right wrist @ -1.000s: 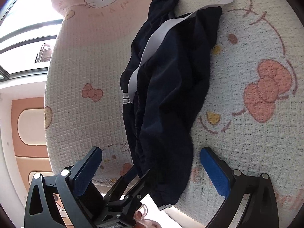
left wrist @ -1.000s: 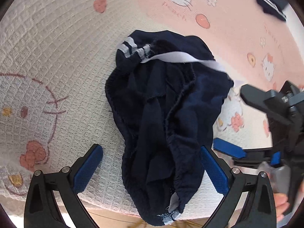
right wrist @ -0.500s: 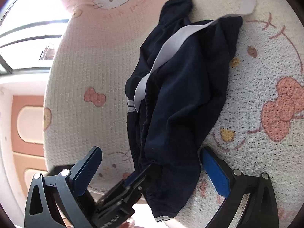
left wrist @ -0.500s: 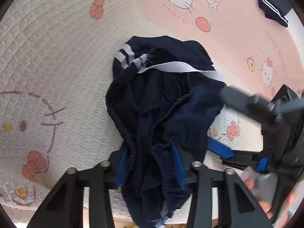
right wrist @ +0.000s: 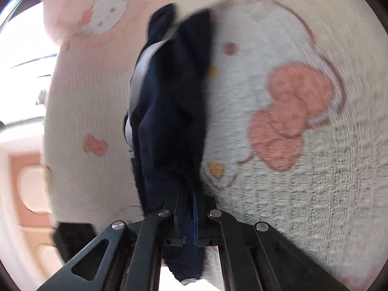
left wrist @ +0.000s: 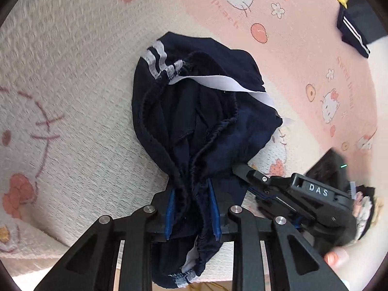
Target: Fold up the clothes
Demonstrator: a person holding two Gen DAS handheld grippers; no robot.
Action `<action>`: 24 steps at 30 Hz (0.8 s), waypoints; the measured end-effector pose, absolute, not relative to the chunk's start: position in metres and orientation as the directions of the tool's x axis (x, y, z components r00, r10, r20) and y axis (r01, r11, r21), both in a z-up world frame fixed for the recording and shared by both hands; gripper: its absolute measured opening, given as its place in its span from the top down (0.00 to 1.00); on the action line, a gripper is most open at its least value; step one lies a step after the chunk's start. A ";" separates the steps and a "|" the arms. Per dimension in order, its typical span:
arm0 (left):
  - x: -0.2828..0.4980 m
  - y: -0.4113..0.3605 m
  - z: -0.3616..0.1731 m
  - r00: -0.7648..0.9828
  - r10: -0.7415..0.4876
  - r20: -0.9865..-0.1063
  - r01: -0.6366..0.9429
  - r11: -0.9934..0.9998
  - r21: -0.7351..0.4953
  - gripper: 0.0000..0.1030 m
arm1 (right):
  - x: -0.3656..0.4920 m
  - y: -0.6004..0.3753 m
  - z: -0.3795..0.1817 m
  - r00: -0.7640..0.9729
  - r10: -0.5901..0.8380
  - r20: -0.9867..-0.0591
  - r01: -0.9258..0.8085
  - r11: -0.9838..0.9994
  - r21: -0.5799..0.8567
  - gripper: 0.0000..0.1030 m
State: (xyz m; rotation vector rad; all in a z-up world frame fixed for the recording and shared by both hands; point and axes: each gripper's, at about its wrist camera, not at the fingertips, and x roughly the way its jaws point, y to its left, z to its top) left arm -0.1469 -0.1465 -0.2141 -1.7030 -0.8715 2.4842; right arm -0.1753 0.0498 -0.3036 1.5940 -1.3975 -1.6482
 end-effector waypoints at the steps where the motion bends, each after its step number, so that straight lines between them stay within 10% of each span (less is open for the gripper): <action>1: -0.148 -0.147 -0.215 -0.412 0.312 -0.856 0.302 -0.840 -0.452 0.79 | -0.175 0.052 -0.308 -0.233 -0.874 -0.427 -0.337 -0.340 0.878 1.00; 5: -0.154 -0.146 -0.218 -0.408 0.339 -0.847 0.318 -0.818 -0.480 0.79 | -0.176 0.045 -0.300 -0.221 -0.868 -0.444 -0.285 -0.378 0.881 0.93; 12: -0.165 -0.145 -0.224 -0.409 0.431 -0.804 0.350 -0.740 -0.575 0.83 | -0.172 0.024 -0.283 -0.136 -0.934 -0.330 -0.203 -0.300 0.932 0.38; 17: -0.171 -0.137 -0.223 -0.415 0.446 -0.793 0.322 -0.743 -0.587 0.83 | -0.178 0.011 -0.283 -0.143 -0.909 -0.391 -0.237 -0.352 0.906 0.40; 24: -0.186 -0.118 -0.230 -0.386 0.419 -0.822 0.281 -0.795 -0.537 0.83 | -0.184 -0.003 -0.295 -0.146 -0.872 -0.466 -0.300 -0.410 0.861 0.72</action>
